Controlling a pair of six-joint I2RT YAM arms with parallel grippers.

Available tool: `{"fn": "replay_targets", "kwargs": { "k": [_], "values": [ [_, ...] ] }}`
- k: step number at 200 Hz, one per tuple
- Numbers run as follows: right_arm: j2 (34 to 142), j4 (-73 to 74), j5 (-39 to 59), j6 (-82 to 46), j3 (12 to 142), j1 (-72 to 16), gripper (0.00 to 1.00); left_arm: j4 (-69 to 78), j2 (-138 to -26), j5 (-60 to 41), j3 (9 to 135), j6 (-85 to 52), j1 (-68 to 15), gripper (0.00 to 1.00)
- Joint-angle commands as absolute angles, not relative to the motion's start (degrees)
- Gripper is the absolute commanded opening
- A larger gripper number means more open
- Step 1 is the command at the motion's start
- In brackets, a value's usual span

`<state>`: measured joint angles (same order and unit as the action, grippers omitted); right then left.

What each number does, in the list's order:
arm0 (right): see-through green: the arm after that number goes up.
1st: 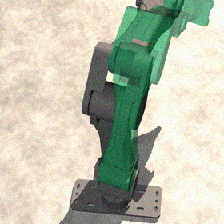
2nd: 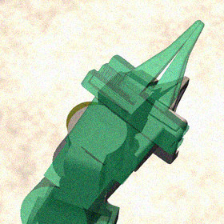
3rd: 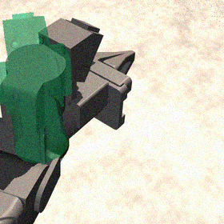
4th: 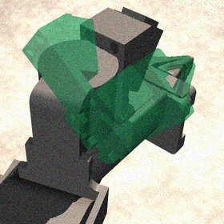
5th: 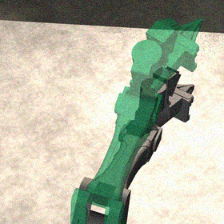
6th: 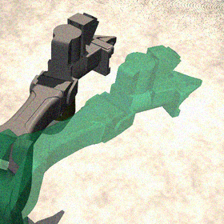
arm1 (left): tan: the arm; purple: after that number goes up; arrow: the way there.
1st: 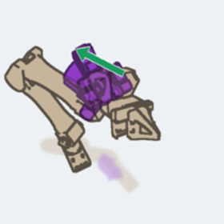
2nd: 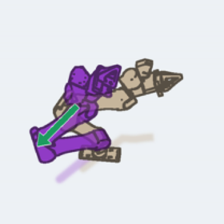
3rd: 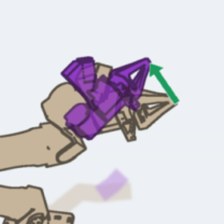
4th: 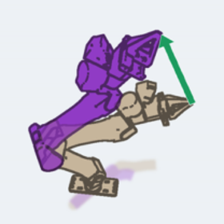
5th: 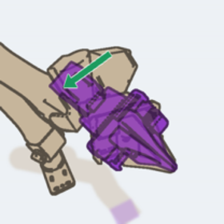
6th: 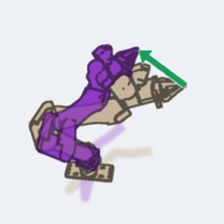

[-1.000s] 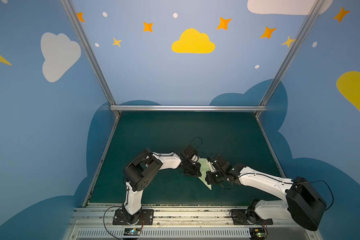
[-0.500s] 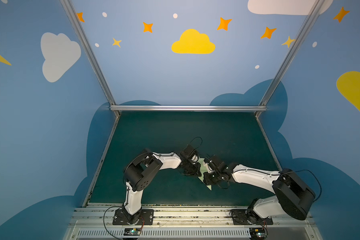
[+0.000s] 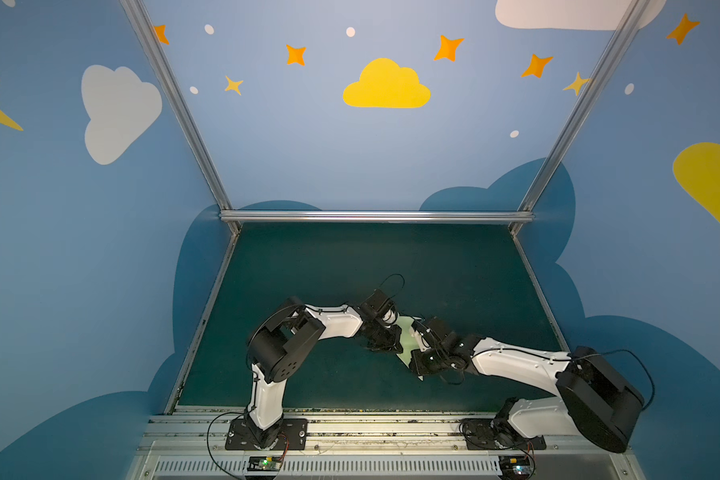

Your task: Fold a paper plane with a square sheet of paper (fold left side to right side)

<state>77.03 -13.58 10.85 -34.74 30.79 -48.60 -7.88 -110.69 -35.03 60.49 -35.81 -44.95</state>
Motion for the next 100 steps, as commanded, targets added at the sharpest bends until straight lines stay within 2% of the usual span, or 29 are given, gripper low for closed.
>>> {"fn": "replay_targets", "kwargs": {
  "k": [1,100],
  "values": [
    [76.27,-18.80,10.20,-36.26,27.28,-49.44,0.00,-12.62,-113.47,-30.49,59.55,-35.68,-44.39,0.04],
    [68.12,-22.73,9.07,-46.31,19.58,-50.14,0.00,-13.18,-113.17,-29.99,59.88,-36.20,-43.53,0.04]
  ]
}}
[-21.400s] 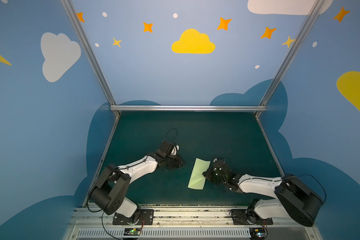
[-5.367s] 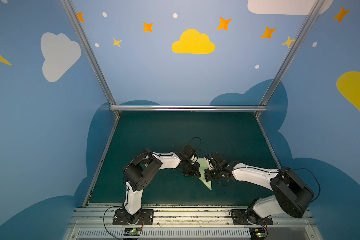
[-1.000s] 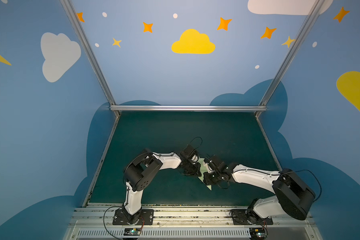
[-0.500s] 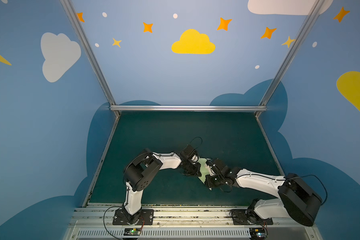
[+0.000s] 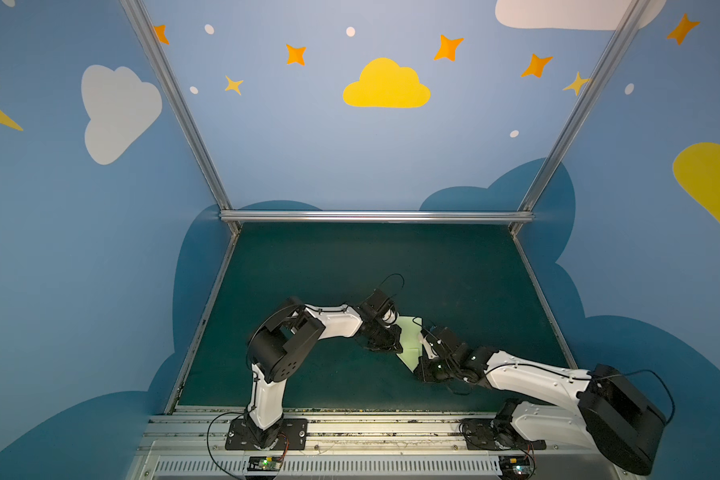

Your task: Fold a paper plane with a square sheet of paper (fold left side to right side)

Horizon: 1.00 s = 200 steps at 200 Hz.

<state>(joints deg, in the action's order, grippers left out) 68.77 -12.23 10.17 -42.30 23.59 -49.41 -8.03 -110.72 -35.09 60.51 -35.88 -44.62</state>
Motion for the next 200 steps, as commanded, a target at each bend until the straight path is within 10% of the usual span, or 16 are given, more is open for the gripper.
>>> {"fn": "replay_targets", "kwargs": {
  "k": [1,115,200],
  "values": [
    [67.99,-22.83,9.06,-46.44,19.50,-50.16,0.00,-13.18,-113.19,-29.98,59.87,-36.21,-43.56,0.04],
    [47.20,-37.55,5.00,-49.53,25.19,-50.45,0.00,-10.92,-112.35,-27.15,56.25,-44.11,-42.45,0.04],
    [70.26,-29.51,6.63,-42.64,38.27,-49.77,0.00,-5.68,-109.84,-19.09,51.42,-57.19,-46.58,0.04]
  ]
}}
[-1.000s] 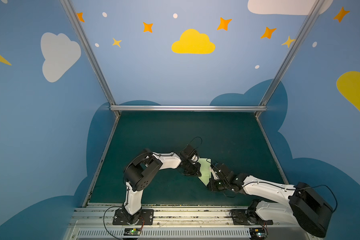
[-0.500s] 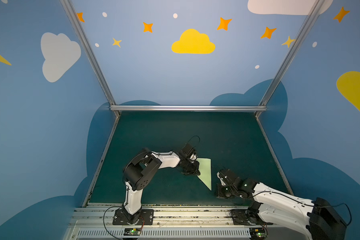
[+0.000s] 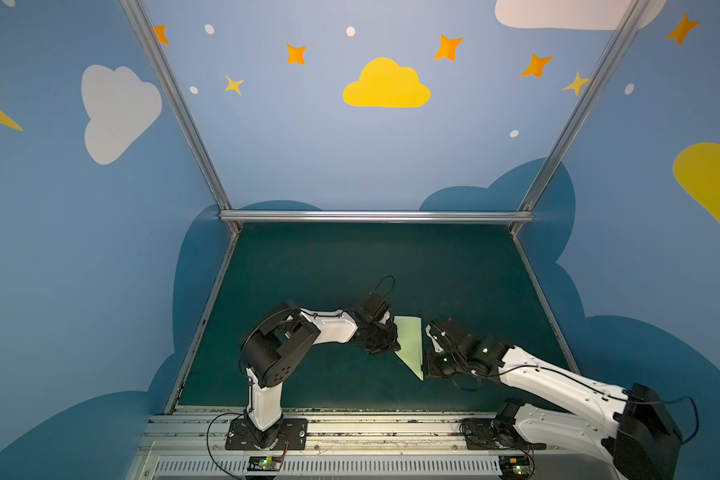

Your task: Fold a paper plane with a square sheet of paper (fold left side to right side)

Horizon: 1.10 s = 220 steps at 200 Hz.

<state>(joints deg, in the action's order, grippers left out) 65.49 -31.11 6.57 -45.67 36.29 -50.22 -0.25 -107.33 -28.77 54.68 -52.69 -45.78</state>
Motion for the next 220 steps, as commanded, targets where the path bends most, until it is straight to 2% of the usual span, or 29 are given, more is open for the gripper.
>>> {"fn": "replay_targets", "kwargs": {
  "k": [1,72,143,220],
  "values": [
    [70.46,-29.39,6.65,-42.59,38.25,-49.80,0.00,-5.61,-109.81,-19.08,51.42,-57.28,-46.62,0.04],
    [77.05,-22.08,7.55,-44.94,34.02,-49.04,0.00,-6.42,-110.37,-19.82,53.97,-55.64,-46.81,0.04],
    [79.72,-19.73,7.05,-47.82,29.50,-48.97,0.00,-16.66,-103.78,-22.95,61.17,-41.23,-46.66,0.04],
    [80.05,-20.72,7.11,-48.75,29.16,-48.98,0.00,-8.70,-104.64,-28.56,57.48,-44.20,-52.07,0.04]
  ]
}}
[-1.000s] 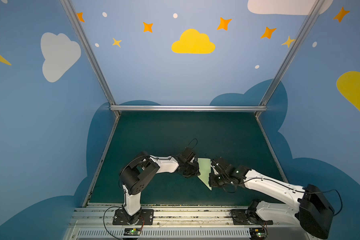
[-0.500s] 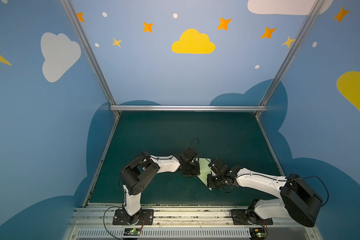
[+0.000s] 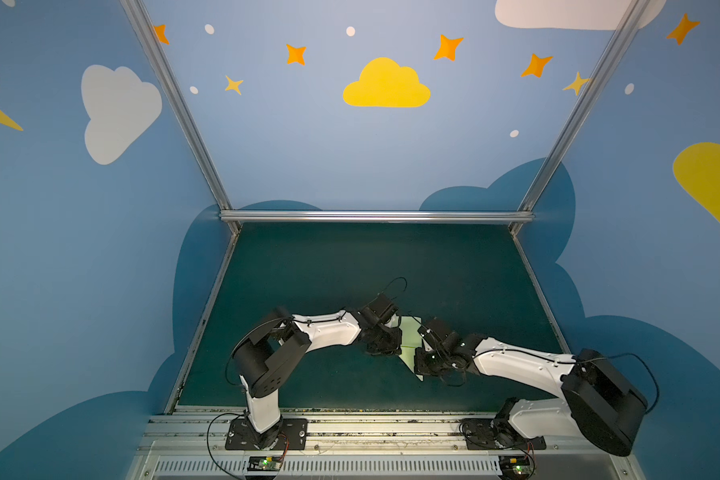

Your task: Fold a paper plane with a square sheet of paper (fold left side to right side)

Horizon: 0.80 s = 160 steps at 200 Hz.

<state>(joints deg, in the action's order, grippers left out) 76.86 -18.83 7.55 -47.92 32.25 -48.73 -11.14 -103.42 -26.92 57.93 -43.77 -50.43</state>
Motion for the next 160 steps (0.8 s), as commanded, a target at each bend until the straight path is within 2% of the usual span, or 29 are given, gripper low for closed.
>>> {"fn": "replay_targets", "kwargs": {
  "k": [1,109,160],
  "values": [
    [80.06,-20.69,7.16,-48.77,29.13,-48.97,0.00,-8.61,-104.70,-28.56,57.48,-44.21,-52.14,0.04],
    [78.83,-21.18,6.99,-49.30,28.04,-49.12,0.00,-6.08,-108.28,-27.65,56.74,-44.05,-53.34,0.04],
    [78.42,-21.27,6.94,-49.39,27.59,-49.06,0.00,-6.43,-107.88,-26.39,54.91,-43.00,-51.32,0.04]
  ]
}}
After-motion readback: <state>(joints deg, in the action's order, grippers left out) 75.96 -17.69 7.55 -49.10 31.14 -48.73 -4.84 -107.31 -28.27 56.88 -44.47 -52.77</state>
